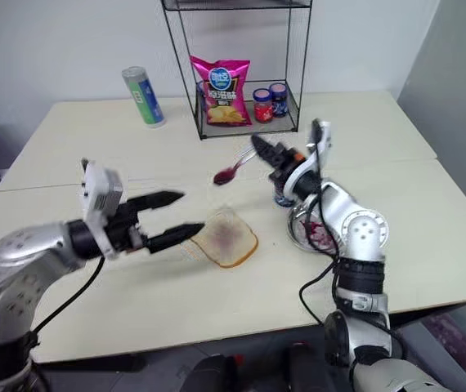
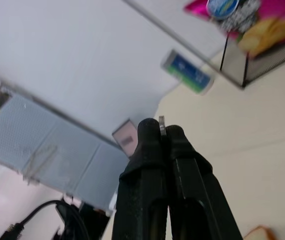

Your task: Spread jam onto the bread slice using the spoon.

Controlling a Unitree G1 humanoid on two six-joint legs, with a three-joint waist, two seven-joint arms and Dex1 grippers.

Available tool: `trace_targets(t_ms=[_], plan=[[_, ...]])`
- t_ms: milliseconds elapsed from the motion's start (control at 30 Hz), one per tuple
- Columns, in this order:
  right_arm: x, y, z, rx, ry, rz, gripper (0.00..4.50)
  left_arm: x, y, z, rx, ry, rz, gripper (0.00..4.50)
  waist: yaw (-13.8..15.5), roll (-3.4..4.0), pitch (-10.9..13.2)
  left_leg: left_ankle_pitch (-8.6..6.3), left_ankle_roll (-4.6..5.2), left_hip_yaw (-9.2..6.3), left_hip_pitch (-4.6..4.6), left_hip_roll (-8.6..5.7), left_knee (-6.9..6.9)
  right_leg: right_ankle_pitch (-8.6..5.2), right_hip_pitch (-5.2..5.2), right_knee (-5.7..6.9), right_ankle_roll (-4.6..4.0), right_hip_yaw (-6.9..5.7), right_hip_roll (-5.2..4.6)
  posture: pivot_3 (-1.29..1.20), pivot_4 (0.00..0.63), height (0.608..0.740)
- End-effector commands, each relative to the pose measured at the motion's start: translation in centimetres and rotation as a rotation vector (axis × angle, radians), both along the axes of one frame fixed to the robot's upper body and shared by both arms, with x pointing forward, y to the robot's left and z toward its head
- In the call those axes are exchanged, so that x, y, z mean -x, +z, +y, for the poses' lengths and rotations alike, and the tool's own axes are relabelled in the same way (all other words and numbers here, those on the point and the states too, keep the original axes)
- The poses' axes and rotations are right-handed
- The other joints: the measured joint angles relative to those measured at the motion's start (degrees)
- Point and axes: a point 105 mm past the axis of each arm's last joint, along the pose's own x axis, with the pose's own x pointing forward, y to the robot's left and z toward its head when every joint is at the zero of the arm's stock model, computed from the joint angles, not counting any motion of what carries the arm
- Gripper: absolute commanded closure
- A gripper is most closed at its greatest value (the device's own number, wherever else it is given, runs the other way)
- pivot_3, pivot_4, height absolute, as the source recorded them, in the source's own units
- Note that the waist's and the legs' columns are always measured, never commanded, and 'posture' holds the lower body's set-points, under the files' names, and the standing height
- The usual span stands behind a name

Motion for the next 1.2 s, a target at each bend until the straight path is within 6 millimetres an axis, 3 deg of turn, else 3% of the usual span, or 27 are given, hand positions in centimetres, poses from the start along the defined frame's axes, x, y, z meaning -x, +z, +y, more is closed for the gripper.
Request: trace_targets(t_ms=[33,167,300,567,1200], plan=[[1.3,0.4,1.7,0.089,0.065,-0.142,4.47,1.7,0.5,0.8,-0.026,0.05,-0.034,0.0,0.43,0.01,0.01,0.0,0.0,0.02,0.03,-0.01,0.0,-0.01,0.02,0.0,-0.01,0.02,0.0,0.0,0.15,0.74],[1.7,-0.7,2.7,0.151,0.091,-0.188,4.47,2.8,-0.4,1.3,-0.016,0.102,0.001,0.0,0.83,0.01,0.01,0.0,-0.01,0.03,0.1,-0.07,0.12,-0.09,0.14,-0.04,-0.16,0.03,-0.1,0.0,0.15,0.74],[1.4,-3.6,3.5,0.281,0.086,-0.238,4.47,4.2,-2.4,2.3,0.006,0.194,0.063,0.0,0.71,0.0,0.0,0.0,-0.01,0.16,0.12,-0.18,0.09,-0.15,0.14,-0.06,-0.25,0.13,-0.24,0.0,0.15,0.74],[0.7,-6.3,3.4,0.395,0.022,-0.287,4.47,4.1,-3.1,1.7,0.04,0.215,0.067,0.0,0.85,-0.02,0.0,0.0,-0.04,0.09,0.15,-0.18,0.09,-0.21,0.15,0.02,-0.36,0.04,-0.27,0.0,0.15,0.74],[-0.3,-5.2,-0.3,0.477,-0.096,-0.36,4.47,2.3,-2.2,2.0,0.011,0.151,0.035,0.0,1.05,-0.02,0.0,0.0,-0.04,0.11,0.15,-0.24,0.1,-0.21,0.17,-0.01,-0.34,0.07,-0.29,0.0,0.15,0.74]])
